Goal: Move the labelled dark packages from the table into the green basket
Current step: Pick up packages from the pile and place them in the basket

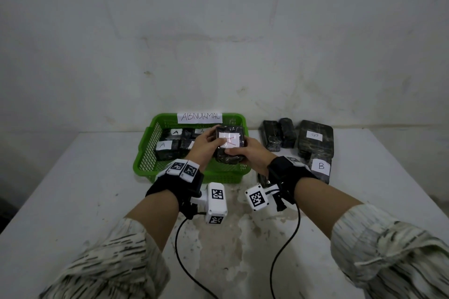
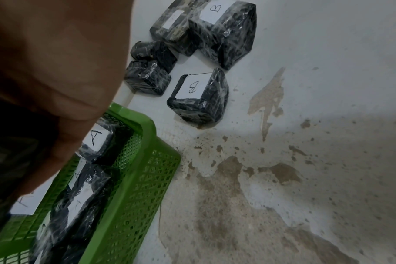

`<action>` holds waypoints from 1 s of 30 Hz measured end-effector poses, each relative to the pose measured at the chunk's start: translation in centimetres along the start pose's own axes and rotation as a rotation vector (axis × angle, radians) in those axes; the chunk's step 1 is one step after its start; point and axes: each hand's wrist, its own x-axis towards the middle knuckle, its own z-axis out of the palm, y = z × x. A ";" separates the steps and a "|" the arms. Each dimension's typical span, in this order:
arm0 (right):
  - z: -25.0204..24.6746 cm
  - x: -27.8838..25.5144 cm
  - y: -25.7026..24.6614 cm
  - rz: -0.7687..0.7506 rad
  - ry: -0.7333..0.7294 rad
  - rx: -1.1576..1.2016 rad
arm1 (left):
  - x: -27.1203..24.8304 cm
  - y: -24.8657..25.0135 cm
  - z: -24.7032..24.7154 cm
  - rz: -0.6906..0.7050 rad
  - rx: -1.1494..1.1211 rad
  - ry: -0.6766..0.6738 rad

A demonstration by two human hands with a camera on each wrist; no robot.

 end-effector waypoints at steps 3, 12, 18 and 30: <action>-0.3 0.1 -0.2 -0.049 0.076 -0.009 | 0.0 0.3 0.0 0.013 0.021 0.029; 0.4 -1.0 -1.8 0.002 0.152 -0.203 | -0.1 1.1 -0.5 -0.043 0.006 0.021; 0.6 -1.5 -2.0 -0.007 0.129 -0.204 | -0.6 0.9 -1.1 -0.051 0.047 -0.070; 1.2 -0.5 -1.1 -0.029 0.188 -0.220 | 0.3 -0.1 -1.6 -0.025 0.270 -0.009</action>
